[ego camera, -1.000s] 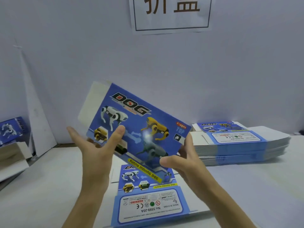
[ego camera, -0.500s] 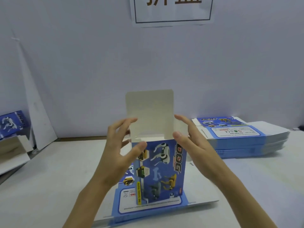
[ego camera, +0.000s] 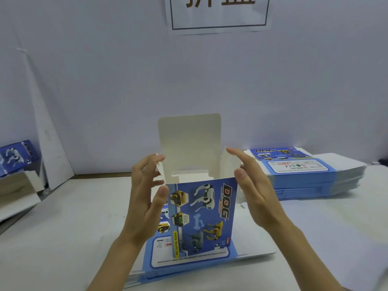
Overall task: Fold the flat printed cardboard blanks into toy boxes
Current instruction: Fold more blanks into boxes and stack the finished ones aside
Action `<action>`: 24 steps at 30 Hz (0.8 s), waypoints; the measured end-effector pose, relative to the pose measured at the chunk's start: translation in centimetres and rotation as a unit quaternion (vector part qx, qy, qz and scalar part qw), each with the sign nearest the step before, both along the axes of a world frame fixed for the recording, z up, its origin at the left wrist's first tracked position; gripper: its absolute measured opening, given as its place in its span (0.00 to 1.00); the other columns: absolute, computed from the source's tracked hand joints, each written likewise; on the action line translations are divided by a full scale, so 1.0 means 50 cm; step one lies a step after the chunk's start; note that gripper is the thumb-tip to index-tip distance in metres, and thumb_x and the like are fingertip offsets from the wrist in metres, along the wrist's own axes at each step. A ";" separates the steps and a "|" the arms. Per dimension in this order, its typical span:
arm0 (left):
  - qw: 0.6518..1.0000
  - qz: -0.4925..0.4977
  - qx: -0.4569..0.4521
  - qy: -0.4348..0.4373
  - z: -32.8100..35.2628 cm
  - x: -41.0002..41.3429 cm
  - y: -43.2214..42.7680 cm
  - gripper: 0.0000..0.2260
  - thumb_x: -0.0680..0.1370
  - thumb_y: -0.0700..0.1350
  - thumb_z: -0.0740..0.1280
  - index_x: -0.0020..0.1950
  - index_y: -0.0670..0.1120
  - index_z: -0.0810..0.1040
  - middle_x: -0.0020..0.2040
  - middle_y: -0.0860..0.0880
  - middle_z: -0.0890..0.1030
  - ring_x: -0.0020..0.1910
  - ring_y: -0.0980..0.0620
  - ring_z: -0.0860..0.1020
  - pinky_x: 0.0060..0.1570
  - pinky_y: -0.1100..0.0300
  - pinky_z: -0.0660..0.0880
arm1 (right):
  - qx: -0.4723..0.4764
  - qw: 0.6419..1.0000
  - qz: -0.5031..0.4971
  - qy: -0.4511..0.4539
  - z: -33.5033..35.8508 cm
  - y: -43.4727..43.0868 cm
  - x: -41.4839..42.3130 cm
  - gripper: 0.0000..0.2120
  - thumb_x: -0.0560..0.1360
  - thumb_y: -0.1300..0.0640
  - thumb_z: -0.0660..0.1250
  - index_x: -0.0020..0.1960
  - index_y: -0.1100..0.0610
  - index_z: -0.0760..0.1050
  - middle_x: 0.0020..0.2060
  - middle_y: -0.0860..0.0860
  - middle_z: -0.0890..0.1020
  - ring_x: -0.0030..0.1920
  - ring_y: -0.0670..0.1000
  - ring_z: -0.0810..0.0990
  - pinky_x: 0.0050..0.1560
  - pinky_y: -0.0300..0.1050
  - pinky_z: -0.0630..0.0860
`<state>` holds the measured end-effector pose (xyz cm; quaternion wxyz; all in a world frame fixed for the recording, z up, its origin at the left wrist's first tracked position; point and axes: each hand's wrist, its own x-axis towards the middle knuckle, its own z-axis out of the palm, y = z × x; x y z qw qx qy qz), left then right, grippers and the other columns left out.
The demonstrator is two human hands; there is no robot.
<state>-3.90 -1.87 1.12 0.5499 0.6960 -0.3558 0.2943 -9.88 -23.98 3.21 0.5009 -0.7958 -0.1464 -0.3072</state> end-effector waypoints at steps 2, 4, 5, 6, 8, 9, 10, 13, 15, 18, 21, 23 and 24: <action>1.000 0.003 -0.001 -0.011 -0.005 0.001 0.002 0.17 0.79 0.67 0.52 0.67 0.69 0.63 0.65 0.61 0.66 0.63 0.57 0.71 0.54 0.66 0.75 | 0.013 1.000 0.003 -0.024 -0.010 -0.004 0.006 0.20 0.76 0.39 0.50 0.67 0.37 0.65 0.61 0.24 0.69 0.63 0.31 0.68 0.55 0.21 0.64; 1.000 0.001 -0.001 0.000 -0.012 0.001 0.010 0.15 0.79 0.62 0.54 0.66 0.70 0.64 0.66 0.60 0.66 0.63 0.57 0.71 0.54 0.62 0.75 | 0.024 0.999 0.016 -0.041 -0.020 -0.011 0.011 0.21 0.76 0.43 0.51 0.68 0.40 0.66 0.63 0.28 0.71 0.65 0.37 0.70 0.59 0.26 0.66; 1.000 0.002 0.003 0.003 -0.016 0.000 0.017 0.16 0.79 0.58 0.55 0.66 0.71 0.64 0.67 0.58 0.67 0.62 0.57 0.72 0.54 0.60 0.76 | 0.028 0.998 0.024 -0.048 -0.024 -0.015 0.014 0.21 0.75 0.46 0.52 0.68 0.41 0.67 0.64 0.31 0.72 0.65 0.41 0.71 0.60 0.29 0.67; 1.000 0.008 0.010 -0.001 -0.022 -0.001 0.025 0.18 0.78 0.55 0.55 0.65 0.72 0.64 0.67 0.56 0.67 0.61 0.58 0.73 0.53 0.60 0.76 | 0.029 0.998 0.026 -0.053 -0.028 -0.020 0.016 0.22 0.74 0.51 0.53 0.68 0.42 0.67 0.64 0.35 0.73 0.65 0.44 0.72 0.60 0.32 0.69; 0.999 0.021 0.033 -0.011 -0.033 -0.004 0.040 0.21 0.76 0.53 0.56 0.66 0.73 0.63 0.66 0.54 0.67 0.59 0.61 0.74 0.52 0.65 0.77 | 0.026 0.998 0.013 -0.058 -0.032 -0.024 0.018 0.27 0.71 0.61 0.55 0.67 0.43 0.68 0.64 0.40 0.74 0.64 0.46 0.73 0.56 0.32 0.73; 0.999 0.023 0.040 -0.010 -0.038 -0.006 0.045 0.22 0.76 0.52 0.57 0.66 0.74 0.63 0.66 0.54 0.67 0.58 0.62 0.75 0.52 0.67 0.76 | 0.024 0.998 0.004 -0.056 -0.033 -0.024 0.019 0.29 0.69 0.63 0.55 0.67 0.42 0.68 0.64 0.40 0.73 0.64 0.45 0.73 0.54 0.30 0.73; 0.999 0.023 0.042 -0.008 -0.043 -0.007 0.048 0.23 0.76 0.51 0.58 0.66 0.73 0.63 0.66 0.54 0.67 0.58 0.63 0.75 0.51 0.69 0.76 | 0.025 0.998 -0.004 -0.056 -0.033 -0.024 0.021 0.29 0.70 0.64 0.56 0.67 0.42 0.68 0.63 0.40 0.73 0.64 0.45 0.73 0.53 0.29 0.74; 0.999 0.025 0.030 -0.004 -0.051 -0.008 0.041 0.24 0.76 0.49 0.60 0.67 0.73 0.63 0.63 0.55 0.70 0.54 0.61 0.77 0.48 0.71 0.75 | 0.016 0.995 -0.044 -0.085 -0.032 -0.030 0.027 0.23 0.75 0.62 0.66 0.66 0.44 0.70 0.60 0.39 0.75 0.62 0.41 0.73 0.56 0.32 0.73; 0.999 0.038 0.023 -0.006 -0.054 -0.008 0.037 0.26 0.76 0.47 0.61 0.67 0.73 0.63 0.57 0.54 0.72 0.49 0.61 0.77 0.46 0.72 0.75 | 0.001 0.991 -0.084 -0.107 -0.034 -0.037 0.027 0.21 0.74 0.60 0.69 0.65 0.47 0.72 0.58 0.41 0.76 0.59 0.39 0.74 0.57 0.29 0.72; 0.998 0.057 0.021 -0.003 -0.057 -0.010 0.035 0.23 0.78 0.53 0.62 0.69 0.71 0.62 0.46 0.56 0.72 0.43 0.59 0.73 0.44 0.71 0.74 | -0.018 0.990 -0.112 -0.089 -0.049 -0.043 0.020 0.21 0.72 0.55 0.66 0.65 0.49 0.72 0.58 0.47 0.78 0.57 0.39 0.73 0.55 0.31 0.73; 0.998 0.047 0.002 0.037 -0.063 -0.013 0.033 0.24 0.77 0.57 0.60 0.73 0.58 0.65 0.39 0.61 0.69 0.38 0.58 0.69 0.38 0.65 0.73 | 0.010 0.995 -0.088 -0.039 -0.064 -0.046 0.012 0.22 0.74 0.58 0.66 0.65 0.43 0.70 0.56 0.45 0.75 0.58 0.37 0.72 0.50 0.35 0.77; 0.998 0.035 -0.003 0.053 -0.071 -0.016 0.027 0.24 0.77 0.48 0.58 0.73 0.51 0.61 0.39 0.61 0.69 0.37 0.59 0.68 0.34 0.63 0.73 | 0.027 0.998 -0.062 -0.011 -0.070 -0.038 0.010 0.24 0.75 0.66 0.66 0.63 0.42 0.72 0.55 0.46 0.74 0.58 0.37 0.71 0.49 0.32 0.76; 0.998 0.029 -0.002 0.064 -0.075 -0.021 0.021 0.24 0.77 0.44 0.58 0.73 0.49 0.58 0.39 0.58 0.70 0.38 0.58 0.70 0.33 0.63 0.73 | 0.035 0.998 -0.047 0.007 -0.075 -0.029 0.009 0.24 0.75 0.70 0.65 0.62 0.44 0.73 0.56 0.47 0.73 0.58 0.37 0.71 0.50 0.33 0.76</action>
